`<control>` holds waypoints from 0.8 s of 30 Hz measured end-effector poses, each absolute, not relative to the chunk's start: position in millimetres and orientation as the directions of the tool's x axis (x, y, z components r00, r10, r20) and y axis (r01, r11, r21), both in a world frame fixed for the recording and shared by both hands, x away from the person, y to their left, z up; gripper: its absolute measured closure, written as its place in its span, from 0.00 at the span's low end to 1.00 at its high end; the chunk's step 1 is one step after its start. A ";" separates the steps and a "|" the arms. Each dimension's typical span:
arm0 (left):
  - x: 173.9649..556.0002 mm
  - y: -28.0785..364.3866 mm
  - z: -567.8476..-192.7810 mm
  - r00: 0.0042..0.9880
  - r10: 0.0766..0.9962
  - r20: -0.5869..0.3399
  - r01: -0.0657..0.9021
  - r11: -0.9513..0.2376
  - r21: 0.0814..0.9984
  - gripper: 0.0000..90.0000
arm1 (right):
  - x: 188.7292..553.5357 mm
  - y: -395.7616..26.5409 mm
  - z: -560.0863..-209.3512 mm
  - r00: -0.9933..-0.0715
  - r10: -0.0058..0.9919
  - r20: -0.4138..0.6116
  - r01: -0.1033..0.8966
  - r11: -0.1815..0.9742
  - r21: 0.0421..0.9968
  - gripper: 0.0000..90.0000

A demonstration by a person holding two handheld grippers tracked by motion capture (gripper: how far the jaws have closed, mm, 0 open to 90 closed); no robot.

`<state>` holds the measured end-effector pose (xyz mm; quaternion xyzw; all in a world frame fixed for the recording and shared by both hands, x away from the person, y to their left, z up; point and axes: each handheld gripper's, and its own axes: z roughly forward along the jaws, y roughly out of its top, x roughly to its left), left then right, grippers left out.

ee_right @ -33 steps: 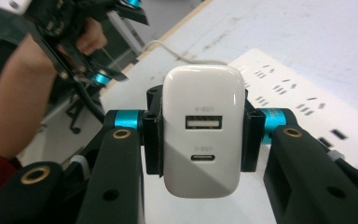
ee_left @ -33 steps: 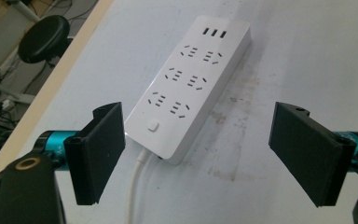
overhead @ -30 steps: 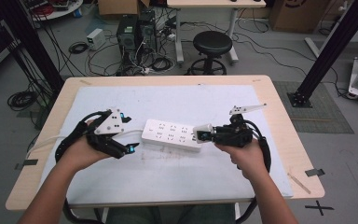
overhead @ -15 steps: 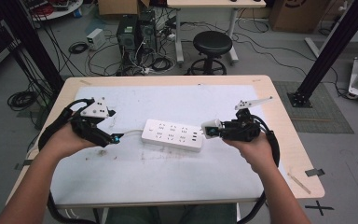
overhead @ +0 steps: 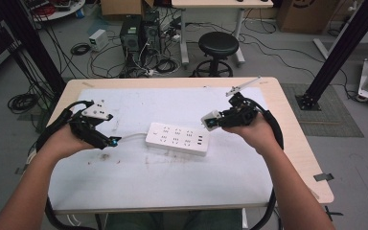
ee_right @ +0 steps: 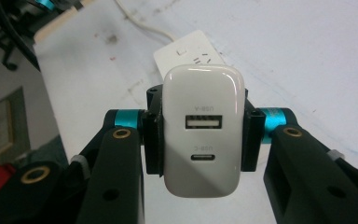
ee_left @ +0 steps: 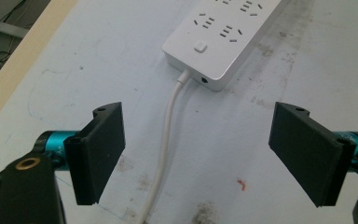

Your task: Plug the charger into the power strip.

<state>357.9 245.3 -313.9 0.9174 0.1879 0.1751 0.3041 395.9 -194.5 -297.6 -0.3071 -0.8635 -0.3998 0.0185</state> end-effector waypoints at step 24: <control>354.6 248.2 -325.9 0.866 0.449 0.220 0.244 -0.764 0.597 0.20 | 465.7 -112.3 -334.3 -0.926 0.354 0.134 0.377 0.838 0.394 0.70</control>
